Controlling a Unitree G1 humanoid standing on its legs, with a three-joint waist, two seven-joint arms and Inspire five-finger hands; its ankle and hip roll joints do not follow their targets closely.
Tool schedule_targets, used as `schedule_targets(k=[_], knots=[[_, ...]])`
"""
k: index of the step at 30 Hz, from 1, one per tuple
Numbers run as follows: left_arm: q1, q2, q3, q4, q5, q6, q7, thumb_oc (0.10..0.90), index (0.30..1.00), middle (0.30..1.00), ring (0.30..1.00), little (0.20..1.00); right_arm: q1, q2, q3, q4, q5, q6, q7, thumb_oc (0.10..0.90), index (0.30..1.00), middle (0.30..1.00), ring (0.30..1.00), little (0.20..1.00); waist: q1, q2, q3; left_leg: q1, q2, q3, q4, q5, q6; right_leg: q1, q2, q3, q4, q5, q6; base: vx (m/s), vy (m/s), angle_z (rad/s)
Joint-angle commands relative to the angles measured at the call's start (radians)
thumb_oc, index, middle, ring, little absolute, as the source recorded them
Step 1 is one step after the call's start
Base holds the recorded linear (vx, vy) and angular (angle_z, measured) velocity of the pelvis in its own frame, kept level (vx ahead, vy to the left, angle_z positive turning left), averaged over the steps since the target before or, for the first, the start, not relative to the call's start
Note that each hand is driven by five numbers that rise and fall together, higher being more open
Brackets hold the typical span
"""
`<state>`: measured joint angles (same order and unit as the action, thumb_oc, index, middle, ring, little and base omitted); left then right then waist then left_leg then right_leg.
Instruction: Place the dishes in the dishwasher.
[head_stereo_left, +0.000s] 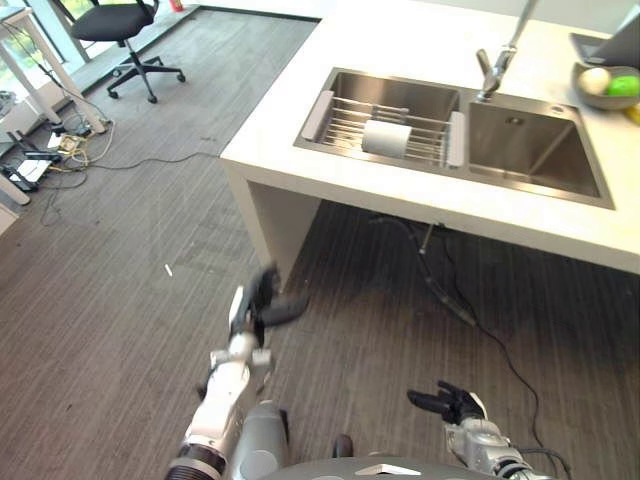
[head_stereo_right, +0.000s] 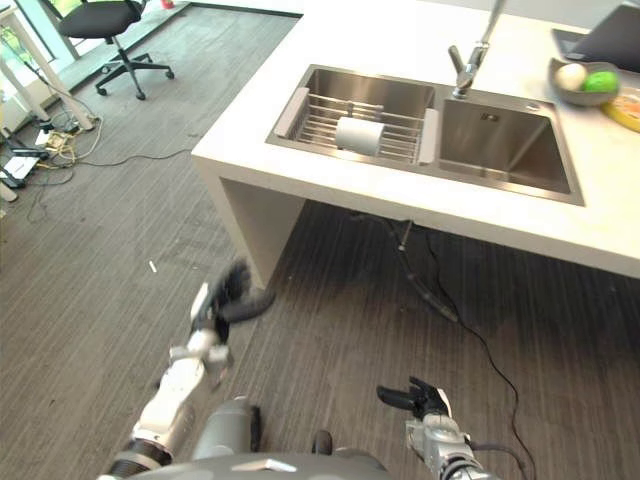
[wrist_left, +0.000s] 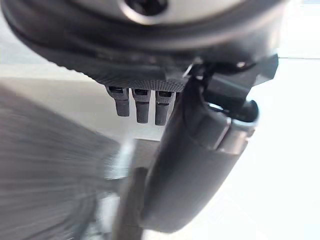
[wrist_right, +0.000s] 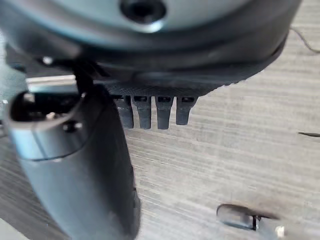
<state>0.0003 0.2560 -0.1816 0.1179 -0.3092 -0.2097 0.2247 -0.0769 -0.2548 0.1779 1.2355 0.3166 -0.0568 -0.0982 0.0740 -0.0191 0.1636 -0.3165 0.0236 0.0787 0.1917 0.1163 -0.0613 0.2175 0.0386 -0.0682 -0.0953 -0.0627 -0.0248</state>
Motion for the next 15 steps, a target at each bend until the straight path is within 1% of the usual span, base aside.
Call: schedule_targets(k=[1,2,3,4,5,6,7,11,12,13,14,15], knots=[[-0.11,0.069,0.088,-0.12,0.136,-0.079,0.123,0.8,0.9,0.9,0.9,0.9,0.02,0.032,0.053,-0.039,-0.056,-0.042,-0.009,0.8,0.9,0.9,0.9,0.9,-0.001,-0.005,-0.033,0.266,-0.02,-0.043,-0.176,0.023,-0.029,-0.036,-0.057,0.047,0.008,0.052,0.113,0.36,0.007,-0.75],[-0.139,0.064,0.122,-0.198,0.204,-0.096,0.209,0.8,0.9,0.9,0.9,0.9,0.03,0.053,0.059,-0.043,-0.047,-0.052,-0.02,0.8,0.9,0.9,0.9,0.9,-0.022,-0.014,-0.066,0.322,-0.032,-0.046,-0.213,-0.002,-0.015,-0.048,-0.05,0.052,0.02,0.069,0.112,0.16,0.002,-0.17],[-0.138,0.064,0.122,-0.2,0.205,-0.096,0.21,0.8,0.9,0.9,0.9,0.9,0.03,0.054,0.06,-0.043,-0.047,-0.052,-0.02,0.8,0.9,0.9,0.9,0.9,-0.021,-0.015,-0.065,0.327,-0.032,-0.045,-0.217,-0.001,-0.015,-0.046,-0.05,0.052,0.021,0.068,0.112,0.25,0.004,0.1],[-0.15,0.064,0.144,-0.252,0.244,-0.102,0.268,0.8,0.9,0.9,0.9,0.9,0.037,0.064,0.061,-0.052,-0.044,-0.056,-0.024,0.8,0.9,0.9,0.9,0.9,-0.028,-0.02,-0.084,0.357,-0.036,-0.035,-0.24,-0.013,-0.01,-0.041,-0.049,0.055,0.027,0.062,0.114,0.1,0.001,0.5],[-0.15,0.064,0.144,-0.252,0.244,-0.102,0.268,0.8,0.9,0.9,0.9,0.9,0.037,0.064,0.061,-0.052,-0.044,-0.056,-0.024,0.8,0.9,0.9,0.9,0.9,-0.028,-0.02,-0.084,0.357,-0.036,-0.035,-0.24,-0.013,-0.01,-0.041,-0.049,0.055,0.027,0.062,0.114,0.18,0.003,-0.07],[-0.155,0.064,0.155,-0.291,0.276,-0.103,0.297,0.8,0.9,0.9,0.9,0.9,0.046,0.079,0.073,-0.061,-0.05,-0.059,-0.02,0.8,0.9,0.9,0.9,0.9,-0.033,-0.024,-0.1,0.378,-0.038,-0.029,-0.258,-0.026,-0.006,-0.039,-0.05,0.056,0.03,0.056,0.116,0.17,0.016,-0.18],[-0.17,0.081,0.159,-0.34,0.353,-0.102,0.354,0.8,0.9,0.9,0.9,0.9,0.053,0.107,0.113,-0.078,-0.076,-0.059,-0.015,0.8,0.9,0.9,0.9,0.9,-0.038,-0.027,-0.116,0.393,-0.036,-0.021,-0.272,-0.035,0.002,-0.05,-0.053,0.057,0.062,0.052,0.119,0.17,0.016,-0.18],[-0.174,0.086,0.161,-0.359,0.369,-0.104,0.372,0.8,0.9,0.9,0.9,0.9,0.055,0.114,0.122,-0.079,-0.086,-0.059,-0.018,0.8,0.9,0.9,0.9,0.9,-0.04,-0.027,-0.121,0.4,-0.037,-0.02,-0.276,-0.041,0.005,-0.056,-0.052,0.059,0.079,0.048,0.122,0.07,0.019,-0.08],[-0.199,0.159,0.126,-0.402,0.43,-0.071,0.348,0.8,0.9,0.9,0.9,0.9,0.075,0.121,0.112,-0.103,-0.081,-0.057,-0.019,0.8,0.9,0.9,0.9,0.9,-0.059,-0.032,-0.098,0.417,-0.032,-0.014,-0.27,-0.084,0.031,-0.183,-0.029,0.071,0.358,0.087,0.182,0.06,0.026,-0.18],[-0.2,0.205,0.119,-0.425,0.447,-0.062,0.309,0.8,0.9,0.9,0.9,0.9,0.077,0.113,0.102,-0.121,-0.084,-0.059,-0.016,0.8,0.9,0.9,0.9,0.9,-0.075,-0.021,-0.08,0.425,-0.019,-0.022,-0.27,-0.087,0.035,-0.222,-0.016,0.076,0.426,0.112,0.203,0.06,0.031,-0.21],[-0.194,0.226,0.12,-0.435,0.464,-0.06,0.285,0.8,0.9,0.9,0.9,0.9,0.078,0.114,0.102,-0.135,-0.089,-0.058,-0.011,0.8,0.9,0.9,0.9,0.9,-0.083,-0.011,-0.071,0.428,-0.008,-0.026,-0.268,-0.093,0.033,-0.262,-0.011,0.082,0.473,0.107,0.213,0.15,-0.008,-0.15],[-0.186,0.259,0.123,-0.432,0.482,-0.066,0.263,0.8,0.9,0.9,0.9,0.9,0.074,0.111,0.097,-0.136,-0.099,-0.054,-0.006,0.8,0.9,0.9,0.9,0.9,-0.09,-0.002,-0.07,0.451,0.001,-0.038,-0.272,-0.111,0.027,-0.293,-0.056,0.071,0.429,0.062,0.198,0.12,-0.022,0.01]])
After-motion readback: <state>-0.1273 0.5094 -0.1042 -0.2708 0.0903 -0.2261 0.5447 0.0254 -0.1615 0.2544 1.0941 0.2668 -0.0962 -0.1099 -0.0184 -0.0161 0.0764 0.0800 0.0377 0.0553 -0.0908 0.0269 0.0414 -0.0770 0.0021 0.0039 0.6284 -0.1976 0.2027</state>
